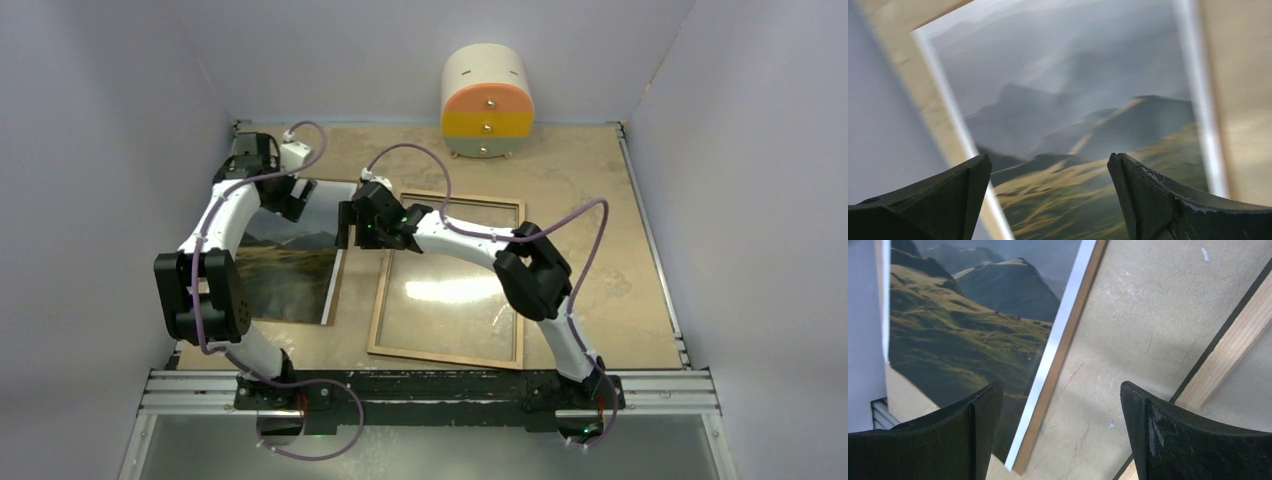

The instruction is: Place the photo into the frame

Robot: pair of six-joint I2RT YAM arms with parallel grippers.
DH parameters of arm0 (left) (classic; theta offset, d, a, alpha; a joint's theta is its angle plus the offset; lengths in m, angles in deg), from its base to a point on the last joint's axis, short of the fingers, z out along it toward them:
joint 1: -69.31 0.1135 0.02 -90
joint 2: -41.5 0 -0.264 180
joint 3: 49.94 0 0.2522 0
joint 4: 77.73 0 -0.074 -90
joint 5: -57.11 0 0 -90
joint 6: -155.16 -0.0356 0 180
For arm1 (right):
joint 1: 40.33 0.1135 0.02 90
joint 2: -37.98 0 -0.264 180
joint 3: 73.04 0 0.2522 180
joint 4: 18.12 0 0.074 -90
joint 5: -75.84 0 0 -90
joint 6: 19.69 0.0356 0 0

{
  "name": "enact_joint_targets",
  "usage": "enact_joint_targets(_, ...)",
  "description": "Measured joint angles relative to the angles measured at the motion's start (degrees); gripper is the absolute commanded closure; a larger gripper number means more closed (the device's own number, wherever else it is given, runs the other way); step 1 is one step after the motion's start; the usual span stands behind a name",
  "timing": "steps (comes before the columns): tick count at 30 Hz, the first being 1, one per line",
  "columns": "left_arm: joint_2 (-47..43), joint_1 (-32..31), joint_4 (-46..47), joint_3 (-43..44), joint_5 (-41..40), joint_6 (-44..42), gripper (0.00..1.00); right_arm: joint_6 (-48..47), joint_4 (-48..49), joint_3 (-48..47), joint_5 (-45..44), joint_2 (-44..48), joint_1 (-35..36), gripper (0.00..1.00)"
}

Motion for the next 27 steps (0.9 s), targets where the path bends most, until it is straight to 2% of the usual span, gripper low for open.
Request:
enact_joint_targets(4,4.81,8.9,4.55,4.59,-7.63,-2.38,0.18,0.76,-0.42,-1.6,-0.66,-3.45,-0.02,0.15)
enact_joint_targets(9,10.99,16.04,13.9,6.47,-17.38,-4.74,0.23,1.81,-1.25,-3.48,-1.2,-6.19,-0.04,0.15)
enact_joint_targets(17,17.86,15.96,24.81,4.94,-26.73,-6.14,0.24,3.67,-1.38,-4.35,-0.66,-7.41,-0.11,0.13)
enact_joint_targets(27,23.19,15.54,27.17,2.82,-26.8,-4.46,0.23,9.46,4.52,-1.27,1.81,-7.02,-0.7,0.13)
